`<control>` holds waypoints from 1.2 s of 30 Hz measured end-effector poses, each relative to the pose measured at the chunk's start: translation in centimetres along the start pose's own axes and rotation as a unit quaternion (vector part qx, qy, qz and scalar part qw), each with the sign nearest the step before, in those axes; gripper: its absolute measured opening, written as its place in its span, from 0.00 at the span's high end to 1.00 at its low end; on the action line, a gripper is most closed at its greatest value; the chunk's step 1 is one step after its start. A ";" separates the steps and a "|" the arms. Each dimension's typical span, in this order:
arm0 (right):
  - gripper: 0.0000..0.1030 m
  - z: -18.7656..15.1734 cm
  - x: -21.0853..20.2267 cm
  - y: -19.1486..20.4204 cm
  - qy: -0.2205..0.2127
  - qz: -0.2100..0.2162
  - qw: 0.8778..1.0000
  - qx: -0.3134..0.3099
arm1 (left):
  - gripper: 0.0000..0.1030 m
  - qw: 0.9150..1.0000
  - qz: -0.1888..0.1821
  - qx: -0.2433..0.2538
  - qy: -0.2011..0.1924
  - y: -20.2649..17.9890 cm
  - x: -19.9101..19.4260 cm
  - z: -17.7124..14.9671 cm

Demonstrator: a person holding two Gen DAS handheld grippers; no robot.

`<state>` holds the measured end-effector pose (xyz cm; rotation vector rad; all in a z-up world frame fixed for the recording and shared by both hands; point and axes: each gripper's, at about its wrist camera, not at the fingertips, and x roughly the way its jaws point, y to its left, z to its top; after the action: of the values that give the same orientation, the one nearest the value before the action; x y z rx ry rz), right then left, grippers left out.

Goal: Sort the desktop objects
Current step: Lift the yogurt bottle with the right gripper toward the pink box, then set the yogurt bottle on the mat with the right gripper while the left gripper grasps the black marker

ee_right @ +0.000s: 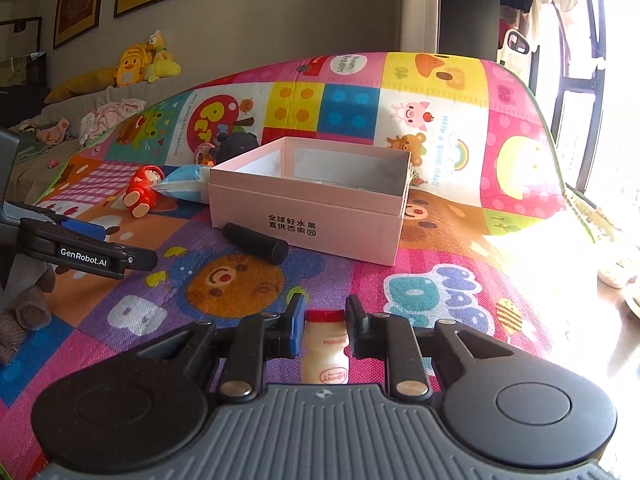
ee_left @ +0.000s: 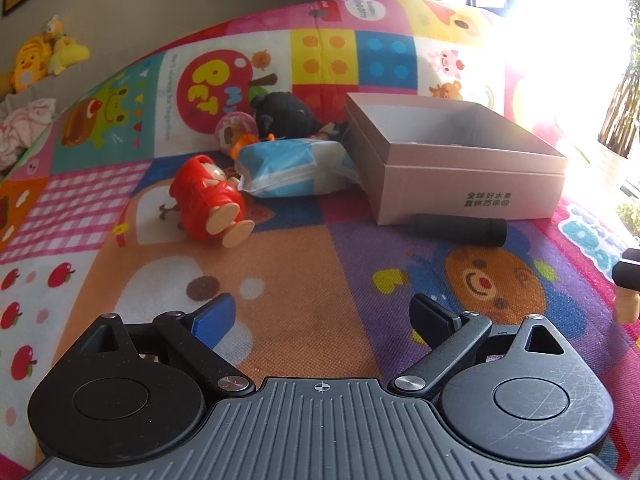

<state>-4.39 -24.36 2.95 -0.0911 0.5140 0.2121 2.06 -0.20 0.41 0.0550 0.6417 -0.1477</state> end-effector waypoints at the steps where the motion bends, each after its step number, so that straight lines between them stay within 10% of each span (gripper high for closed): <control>1: 0.80 0.7 0.5 -0.1 0.000 0.007 1.000 0.004 | 0.05 1.000 -0.008 0.006 -0.006 -0.3 -0.2 0.0; 12: 0.79 3.3 2.8 1.0 0.004 0.064 0.998 -0.003 | 0.05 0.960 -0.168 0.213 -0.064 -10.2 -2.4 0.3; 31: 0.78 0.7 2.3 0.3 0.016 0.032 0.999 -0.021 | 0.05 0.974 -0.102 0.199 -0.024 -9.0 0.9 0.6; 36: 0.24 0.0 1.1 -0.7 0.005 0.014 1.000 0.012 | 0.05 0.985 -0.103 0.140 -0.002 -7.6 1.7 1.4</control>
<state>-3.33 -24.87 2.42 -0.0622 0.5277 0.2324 3.10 -8.05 0.44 0.2601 0.6178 -0.4388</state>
